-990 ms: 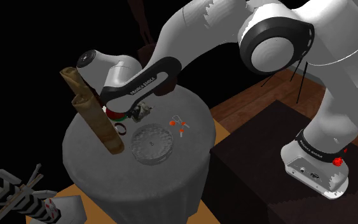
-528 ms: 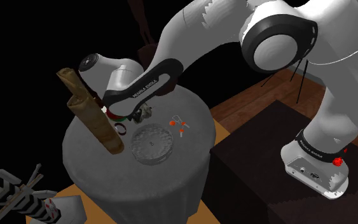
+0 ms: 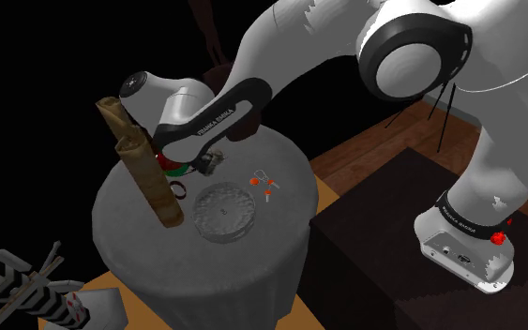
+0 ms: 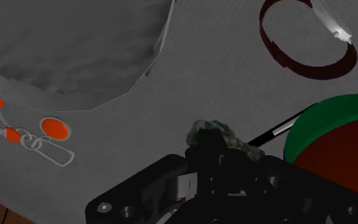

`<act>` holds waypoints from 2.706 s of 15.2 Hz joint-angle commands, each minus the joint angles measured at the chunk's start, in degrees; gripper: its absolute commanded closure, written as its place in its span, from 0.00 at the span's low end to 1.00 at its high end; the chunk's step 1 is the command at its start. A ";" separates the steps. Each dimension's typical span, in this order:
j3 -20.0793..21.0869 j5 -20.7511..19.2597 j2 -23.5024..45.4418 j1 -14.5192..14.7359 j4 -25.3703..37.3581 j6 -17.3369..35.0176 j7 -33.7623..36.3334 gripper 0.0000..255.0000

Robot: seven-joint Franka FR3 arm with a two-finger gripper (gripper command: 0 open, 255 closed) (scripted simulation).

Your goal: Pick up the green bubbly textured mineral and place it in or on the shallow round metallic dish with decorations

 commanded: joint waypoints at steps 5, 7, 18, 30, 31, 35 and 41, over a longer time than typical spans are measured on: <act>-8.78 4.80 -14.07 2.14 -28.51 33.44 36.20 0.00; -19.85 4.17 -16.82 11.35 -40.74 50.49 59.22 0.00; -21.68 7.33 -10.11 12.23 -39.07 56.97 63.51 0.00; -21.70 7.33 -10.11 12.26 -39.10 56.98 63.53 1.00; -21.70 7.33 -10.11 12.26 -39.10 56.99 63.53 1.00; -22.01 7.13 -11.55 12.53 -39.51 56.01 63.30 1.00; -23.06 6.46 -15.74 13.48 -40.51 52.96 62.73 1.00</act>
